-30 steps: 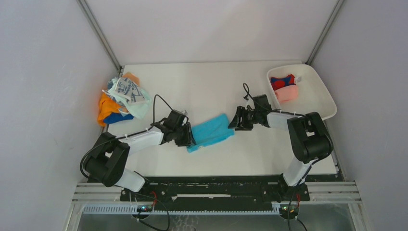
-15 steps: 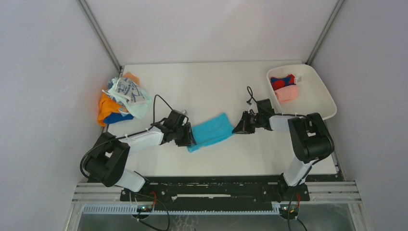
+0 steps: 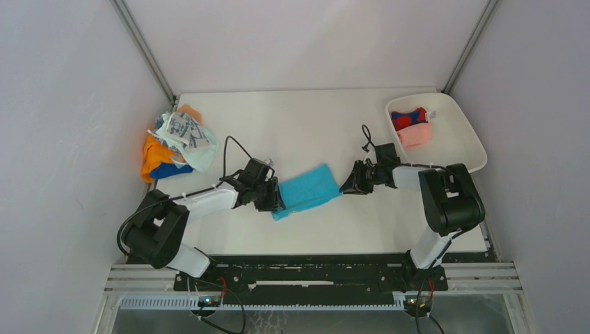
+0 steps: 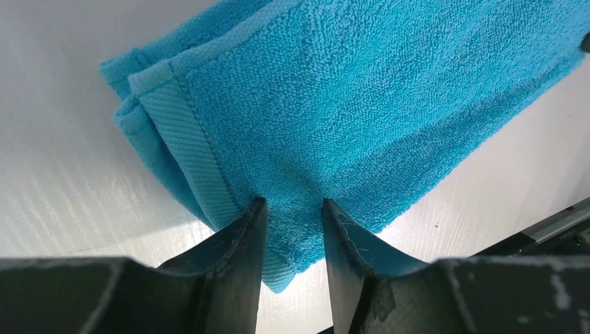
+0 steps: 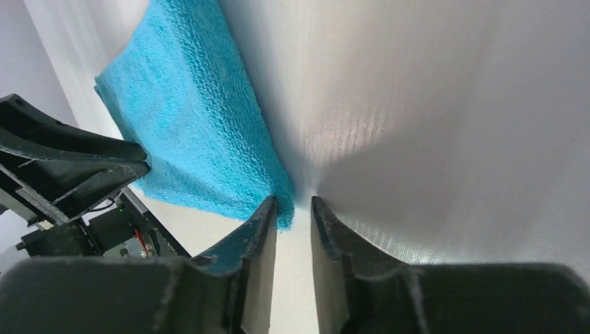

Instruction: Roll the towels

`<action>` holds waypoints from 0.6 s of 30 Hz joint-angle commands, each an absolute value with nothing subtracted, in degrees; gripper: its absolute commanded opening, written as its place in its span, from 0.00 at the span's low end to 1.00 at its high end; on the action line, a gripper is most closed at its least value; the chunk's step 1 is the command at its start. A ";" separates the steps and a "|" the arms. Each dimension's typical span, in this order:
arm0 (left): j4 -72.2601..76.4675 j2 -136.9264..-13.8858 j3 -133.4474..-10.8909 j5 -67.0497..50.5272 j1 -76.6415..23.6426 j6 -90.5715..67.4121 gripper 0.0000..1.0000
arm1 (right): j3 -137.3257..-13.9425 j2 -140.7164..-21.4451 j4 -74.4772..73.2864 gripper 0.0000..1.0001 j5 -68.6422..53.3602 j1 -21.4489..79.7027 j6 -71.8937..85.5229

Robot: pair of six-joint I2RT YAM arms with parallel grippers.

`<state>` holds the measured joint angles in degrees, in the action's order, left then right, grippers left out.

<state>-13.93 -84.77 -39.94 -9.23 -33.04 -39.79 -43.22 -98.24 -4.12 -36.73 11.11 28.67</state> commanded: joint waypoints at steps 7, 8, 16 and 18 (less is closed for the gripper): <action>-21.09 -86.20 -45.37 -6.50 -32.80 -37.53 0.42 | -43.36 -87.05 7.85 0.47 -37.57 13.32 35.55; -21.09 -86.35 -45.42 -6.42 -32.83 -37.51 0.42 | -43.33 -86.79 10.45 0.50 -38.24 14.16 37.04; -19.99 -87.25 -43.97 -6.55 -32.79 -38.20 0.42 | -43.41 -96.96 39.18 0.61 -43.35 24.58 52.73; -19.95 -87.30 -43.59 -6.46 -32.78 -38.20 0.42 | -43.48 -101.90 47.85 0.61 -44.35 26.87 57.41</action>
<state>-19.62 -86.37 -43.42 -7.88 -32.99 -39.38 -43.07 -94.52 26.55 -40.75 22.79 45.84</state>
